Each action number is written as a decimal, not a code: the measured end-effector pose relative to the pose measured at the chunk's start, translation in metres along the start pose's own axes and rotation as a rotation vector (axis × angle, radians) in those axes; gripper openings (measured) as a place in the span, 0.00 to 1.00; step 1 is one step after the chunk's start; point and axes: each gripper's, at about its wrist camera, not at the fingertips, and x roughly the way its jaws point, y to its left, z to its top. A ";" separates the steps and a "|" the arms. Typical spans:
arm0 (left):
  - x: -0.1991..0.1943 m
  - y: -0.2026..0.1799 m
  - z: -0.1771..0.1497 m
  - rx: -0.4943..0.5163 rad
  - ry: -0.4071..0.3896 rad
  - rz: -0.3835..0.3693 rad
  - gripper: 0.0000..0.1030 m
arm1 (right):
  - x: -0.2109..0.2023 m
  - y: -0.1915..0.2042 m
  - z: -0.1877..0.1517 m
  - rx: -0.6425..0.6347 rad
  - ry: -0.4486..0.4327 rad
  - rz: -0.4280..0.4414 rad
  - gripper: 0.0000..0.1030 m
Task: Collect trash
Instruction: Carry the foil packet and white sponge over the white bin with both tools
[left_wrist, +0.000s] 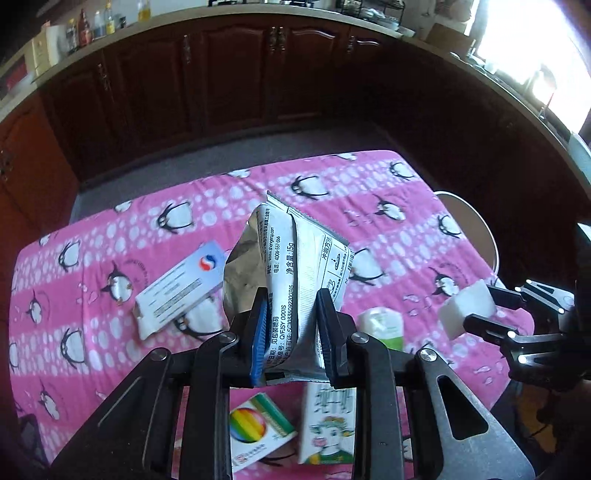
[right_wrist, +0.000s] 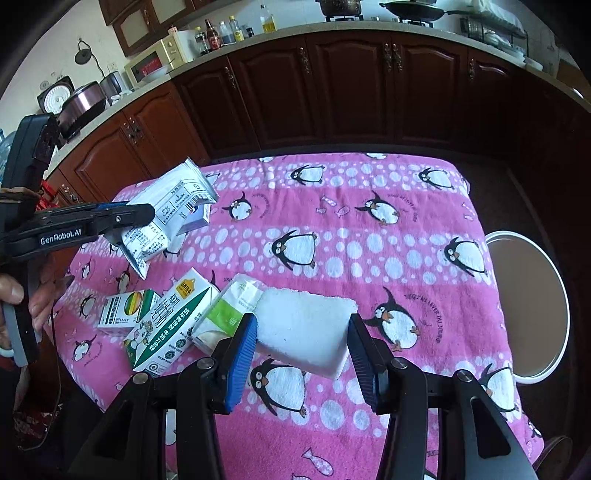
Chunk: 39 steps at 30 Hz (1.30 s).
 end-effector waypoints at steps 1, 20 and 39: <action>0.001 -0.005 0.001 0.008 0.001 -0.003 0.22 | -0.001 -0.002 0.001 0.002 -0.003 -0.002 0.46; 0.036 -0.129 0.046 0.171 0.009 -0.079 0.22 | -0.043 -0.114 0.005 0.161 -0.080 -0.159 0.46; 0.104 -0.234 0.082 0.270 0.077 -0.164 0.22 | -0.051 -0.219 -0.020 0.331 -0.055 -0.275 0.46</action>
